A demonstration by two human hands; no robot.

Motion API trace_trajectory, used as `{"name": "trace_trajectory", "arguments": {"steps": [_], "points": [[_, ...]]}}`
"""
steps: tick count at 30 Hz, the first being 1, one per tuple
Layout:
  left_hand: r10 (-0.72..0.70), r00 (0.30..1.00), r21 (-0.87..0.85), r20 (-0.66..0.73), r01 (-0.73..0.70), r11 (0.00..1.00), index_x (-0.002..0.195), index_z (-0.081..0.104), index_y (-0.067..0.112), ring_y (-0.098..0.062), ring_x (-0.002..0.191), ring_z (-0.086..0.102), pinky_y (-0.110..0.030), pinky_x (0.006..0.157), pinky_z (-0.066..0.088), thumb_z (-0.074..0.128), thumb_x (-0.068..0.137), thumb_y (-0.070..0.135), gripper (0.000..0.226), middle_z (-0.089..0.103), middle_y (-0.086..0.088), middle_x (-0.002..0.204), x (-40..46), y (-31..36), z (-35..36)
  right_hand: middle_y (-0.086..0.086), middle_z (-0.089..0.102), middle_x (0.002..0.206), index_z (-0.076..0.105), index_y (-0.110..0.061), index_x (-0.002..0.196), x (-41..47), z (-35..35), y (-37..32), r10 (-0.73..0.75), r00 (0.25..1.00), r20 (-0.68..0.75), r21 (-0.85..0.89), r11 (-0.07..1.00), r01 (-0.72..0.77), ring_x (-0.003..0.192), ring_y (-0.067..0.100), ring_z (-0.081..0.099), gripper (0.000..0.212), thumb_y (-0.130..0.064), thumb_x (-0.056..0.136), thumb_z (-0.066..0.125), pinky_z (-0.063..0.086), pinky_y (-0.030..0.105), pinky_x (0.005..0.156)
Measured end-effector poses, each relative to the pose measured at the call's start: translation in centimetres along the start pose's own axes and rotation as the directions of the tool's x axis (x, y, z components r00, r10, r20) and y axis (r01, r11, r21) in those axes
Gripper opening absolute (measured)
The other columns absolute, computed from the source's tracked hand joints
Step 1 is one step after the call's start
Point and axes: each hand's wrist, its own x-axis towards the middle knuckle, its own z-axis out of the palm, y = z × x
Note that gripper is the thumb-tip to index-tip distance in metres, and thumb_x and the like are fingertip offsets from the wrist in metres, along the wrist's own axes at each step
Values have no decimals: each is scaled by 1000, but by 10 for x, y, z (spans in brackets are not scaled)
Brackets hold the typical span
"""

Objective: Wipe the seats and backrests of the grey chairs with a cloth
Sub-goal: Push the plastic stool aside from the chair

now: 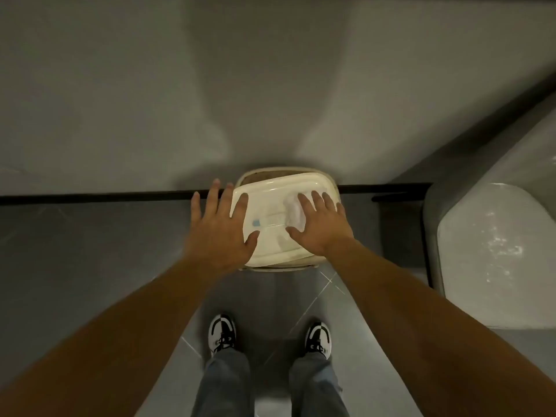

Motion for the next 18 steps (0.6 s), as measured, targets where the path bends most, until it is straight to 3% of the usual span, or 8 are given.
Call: {"name": "trace_trajectory", "arguments": {"steps": [4, 8, 14, 16, 18], "points": [[11, 995, 10, -103, -10, 1000, 149, 23, 18, -39, 145, 2, -64, 111, 10, 28, 86, 73, 84, 19, -15, 157, 26, -3, 50, 1, -13, 167, -14, -36, 155, 40, 37, -8, 0, 997, -83, -24, 1000, -2, 153, 34, -12, 90, -85, 86, 20, -8, 58, 118], [15, 984, -21, -178, -19, 1000, 150, 21, 17, -38, 145, -1, -64, 112, 8, 21, 88, 73, 84, 14, -16, 158, 56, 5, 89, 1, -16, 167, -16, -38, 154, 70, 74, -5, -23, 987, -159, -42, 999, 17, 152, 35, -15, 89, -87, 84, 13, -6, 63, 118], [68, 979, -67, -194, -83, 994, 153, 13, 16, -37, 145, -7, -63, 112, 4, 16, 90, 73, 85, 0, -16, 160, 82, 37, 147, -1, -22, 165, -16, -38, 156, 92, 107, 16, 2, 961, -277, -46, 999, -16, 151, 34, -21, 84, -83, 88, 6, -12, 62, 117], [48, 984, -93, -170, -65, 994, 154, 10, 16, -36, 145, -7, -62, 113, 4, 15, 90, 73, 86, -2, -15, 160, 88, 42, 167, -1, -15, 166, -10, -37, 157, 95, 111, 18, -1, 950, -311, -32, 999, -10, 152, 33, -15, 79, -79, 92, 5, -13, 59, 119], [20, 990, -103, -141, -35, 994, 154, 7, 16, -35, 145, -8, -61, 113, 5, 12, 89, 74, 87, -5, -13, 160, 92, 46, 184, 1, 6, 167, 9, -35, 158, 98, 114, 17, 9, 939, -343, -18, 1000, -16, 153, 34, 3, 70, -71, 97, 7, -7, 57, 121]]}}
